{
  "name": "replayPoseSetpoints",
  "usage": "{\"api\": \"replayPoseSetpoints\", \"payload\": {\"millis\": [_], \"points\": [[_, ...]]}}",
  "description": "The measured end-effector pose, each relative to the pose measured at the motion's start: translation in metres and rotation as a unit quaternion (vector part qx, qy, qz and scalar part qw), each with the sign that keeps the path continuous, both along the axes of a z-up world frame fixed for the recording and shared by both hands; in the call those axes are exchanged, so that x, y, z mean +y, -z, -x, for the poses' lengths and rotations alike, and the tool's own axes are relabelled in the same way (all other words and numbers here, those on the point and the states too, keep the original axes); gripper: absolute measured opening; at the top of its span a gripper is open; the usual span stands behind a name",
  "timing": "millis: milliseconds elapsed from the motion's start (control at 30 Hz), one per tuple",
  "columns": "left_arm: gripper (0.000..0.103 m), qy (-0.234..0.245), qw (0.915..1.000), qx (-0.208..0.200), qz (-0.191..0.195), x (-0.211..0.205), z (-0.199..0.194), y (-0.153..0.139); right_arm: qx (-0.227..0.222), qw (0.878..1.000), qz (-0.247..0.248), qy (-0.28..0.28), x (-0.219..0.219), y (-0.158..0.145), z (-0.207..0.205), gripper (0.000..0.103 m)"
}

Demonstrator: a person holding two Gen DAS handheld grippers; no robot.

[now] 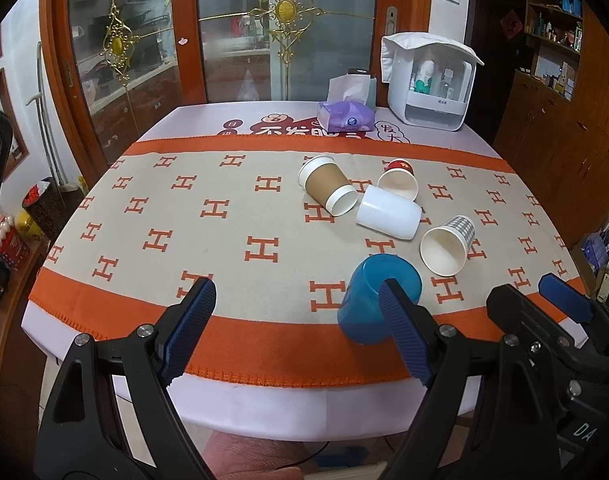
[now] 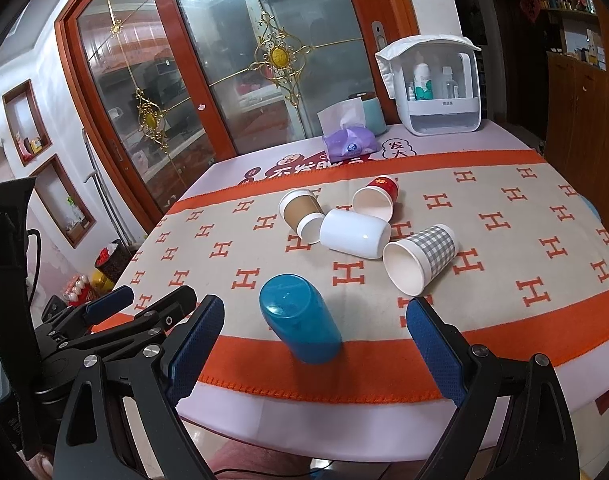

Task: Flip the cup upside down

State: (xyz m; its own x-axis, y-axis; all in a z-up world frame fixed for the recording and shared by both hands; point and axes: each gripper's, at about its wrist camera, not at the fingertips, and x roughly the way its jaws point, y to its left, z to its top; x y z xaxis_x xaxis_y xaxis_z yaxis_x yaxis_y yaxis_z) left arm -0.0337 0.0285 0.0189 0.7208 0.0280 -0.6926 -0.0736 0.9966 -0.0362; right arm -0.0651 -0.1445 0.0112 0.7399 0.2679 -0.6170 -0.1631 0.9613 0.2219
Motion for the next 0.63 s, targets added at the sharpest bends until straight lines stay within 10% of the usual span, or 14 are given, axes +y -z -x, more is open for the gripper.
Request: {"api": "replayPoseSetpoints", "payload": {"millis": [633], "points": [[0.082, 0.001, 1.0, -0.001, -0.002, -0.0001, -0.0005, 0.0001, 0.006, 1.0, -0.004, 0.005, 0.0021, 0.0081, -0.0015, 0.093]]}}
